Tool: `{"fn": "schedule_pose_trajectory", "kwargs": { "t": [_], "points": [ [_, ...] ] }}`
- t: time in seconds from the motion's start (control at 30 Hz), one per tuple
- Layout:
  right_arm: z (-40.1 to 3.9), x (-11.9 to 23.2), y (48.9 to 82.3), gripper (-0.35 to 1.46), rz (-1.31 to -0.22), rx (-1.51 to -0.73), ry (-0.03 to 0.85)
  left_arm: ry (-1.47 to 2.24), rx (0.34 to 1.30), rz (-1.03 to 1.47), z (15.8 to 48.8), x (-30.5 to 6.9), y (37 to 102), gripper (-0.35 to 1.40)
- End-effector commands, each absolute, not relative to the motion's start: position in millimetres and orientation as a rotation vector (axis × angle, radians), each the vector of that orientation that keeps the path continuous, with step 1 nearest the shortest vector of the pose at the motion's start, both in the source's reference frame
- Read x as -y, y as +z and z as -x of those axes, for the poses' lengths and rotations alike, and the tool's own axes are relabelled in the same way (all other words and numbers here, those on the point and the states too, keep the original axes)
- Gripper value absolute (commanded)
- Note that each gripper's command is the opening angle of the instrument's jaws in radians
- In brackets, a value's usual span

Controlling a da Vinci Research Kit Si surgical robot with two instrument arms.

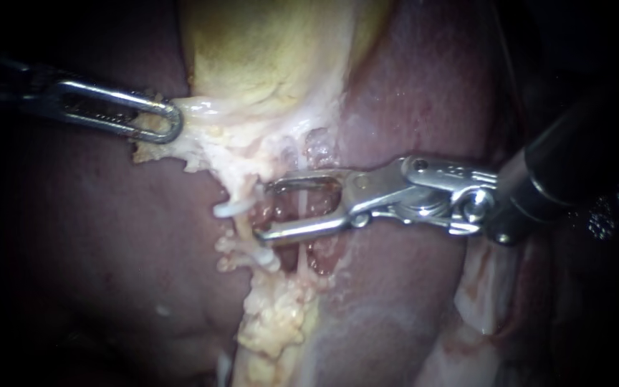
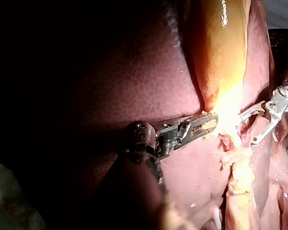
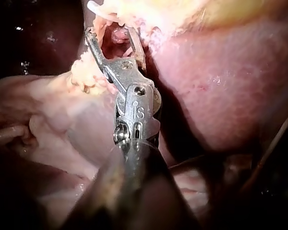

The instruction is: Going back third clip left tube

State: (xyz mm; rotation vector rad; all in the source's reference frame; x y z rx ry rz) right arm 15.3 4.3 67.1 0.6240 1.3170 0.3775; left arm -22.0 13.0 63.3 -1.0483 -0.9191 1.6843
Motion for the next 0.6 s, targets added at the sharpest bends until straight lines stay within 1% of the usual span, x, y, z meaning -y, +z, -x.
{"fn": "schedule_pose_trajectory", "kwargs": {
  "t": [0.03, 0.2, 0.4, 0.5, 0.6],
  "points": [
    [-14.9, -4.3, 67.0, 0.5, -0.621, -1.306, 0.367, 1.684, 0.92, 1.049, 22.0, -13.0, 63.3, -0.35],
    [-12.5, -3.7, 66.2, 0.5, -0.587, -1.315, 0.311, 1.684, 0.92, 1.049, 22.0, -13.0, 63.3, -0.35],
    [-9.4, -3.0, 64.6, 0.5, -0.521, -1.336, 0.227, 1.685, 0.92, 1.049, 22.0, -13.0, 63.3, -0.35],
    [-8.2, -3.0, 64.0, 0.5, -0.493, -1.34, 0.205, 1.685, 0.92, 1.049, 21.9, -13.1, 63.3, -0.35],
    [-7.1, -3.0, 63.7, 0.5, -0.474, -1.337, 0.204, 1.685, 0.92, 1.049, 21.9, -13.1, 63.3, -0.35]
  ]
}}
